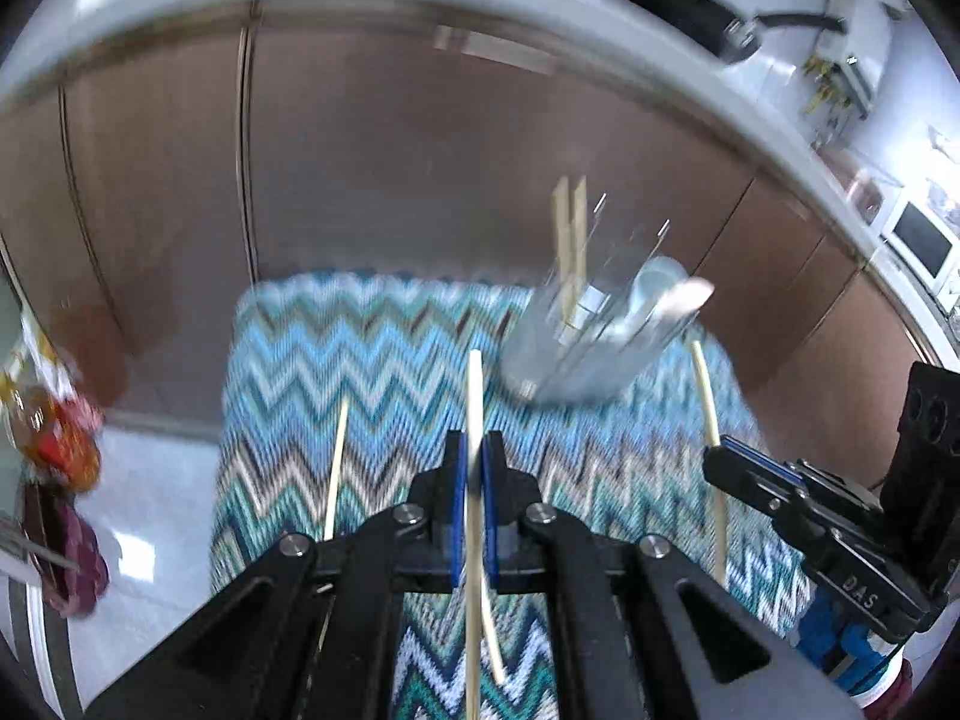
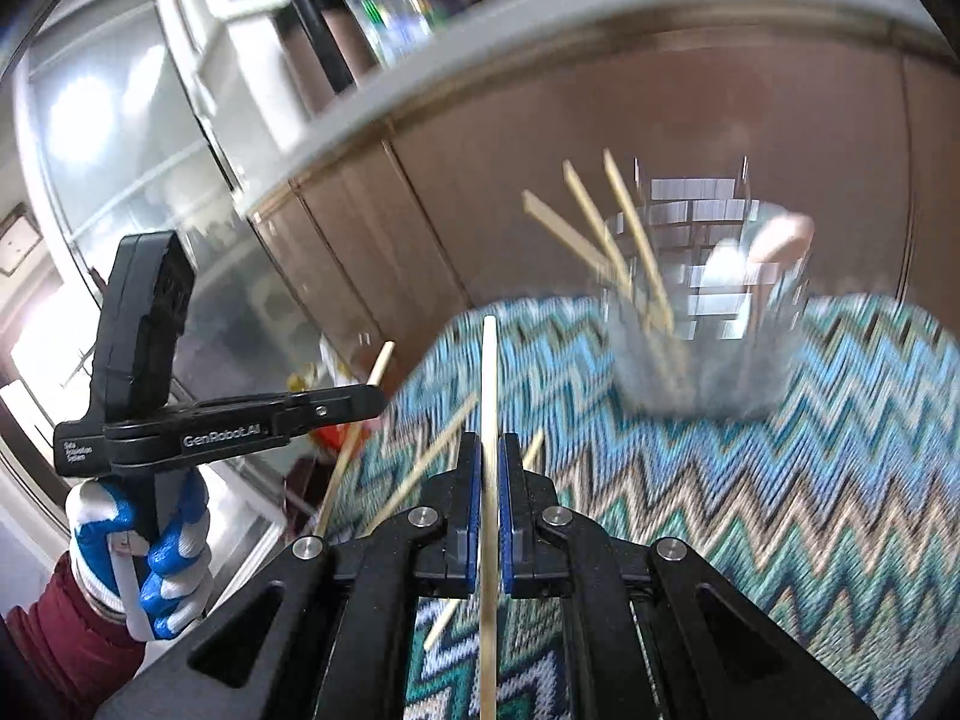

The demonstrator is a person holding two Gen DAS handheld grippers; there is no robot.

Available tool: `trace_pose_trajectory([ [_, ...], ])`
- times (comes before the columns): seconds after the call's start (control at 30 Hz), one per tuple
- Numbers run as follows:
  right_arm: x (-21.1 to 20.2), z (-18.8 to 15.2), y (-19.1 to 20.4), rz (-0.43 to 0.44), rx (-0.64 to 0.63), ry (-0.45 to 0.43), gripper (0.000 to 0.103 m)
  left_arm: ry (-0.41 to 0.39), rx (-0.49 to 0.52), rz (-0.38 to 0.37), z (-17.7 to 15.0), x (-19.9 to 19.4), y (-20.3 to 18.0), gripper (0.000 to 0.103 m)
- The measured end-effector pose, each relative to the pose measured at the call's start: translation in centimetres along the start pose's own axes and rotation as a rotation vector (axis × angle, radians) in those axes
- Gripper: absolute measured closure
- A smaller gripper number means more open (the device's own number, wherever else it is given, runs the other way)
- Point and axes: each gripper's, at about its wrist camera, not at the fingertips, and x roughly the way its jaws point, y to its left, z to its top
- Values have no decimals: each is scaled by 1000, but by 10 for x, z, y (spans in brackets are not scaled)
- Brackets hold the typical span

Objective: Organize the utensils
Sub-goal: 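Carry both chopsticks into the wire holder and open both grippers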

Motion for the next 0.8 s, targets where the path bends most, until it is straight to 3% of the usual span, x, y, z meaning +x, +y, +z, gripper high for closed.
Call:
trace_pose_trajectory([
  [0.2, -32, 43, -10, -12, -49, -185, 98, -189, 39, -27, 40, -30, -38, 99],
  [0.4, -26, 86, -24, -39, -85, -333, 98, -370, -16, -83, 88, -26, -54, 99],
  [0.6, -12, 126, -43, -80, -78, -485, 98, -599, -107, -59, 122, -8, -60, 98],
  [0.8, 15, 137, -68, -146, -88, -540, 98, -677, -145, -15, 136, 33, -60, 98],
])
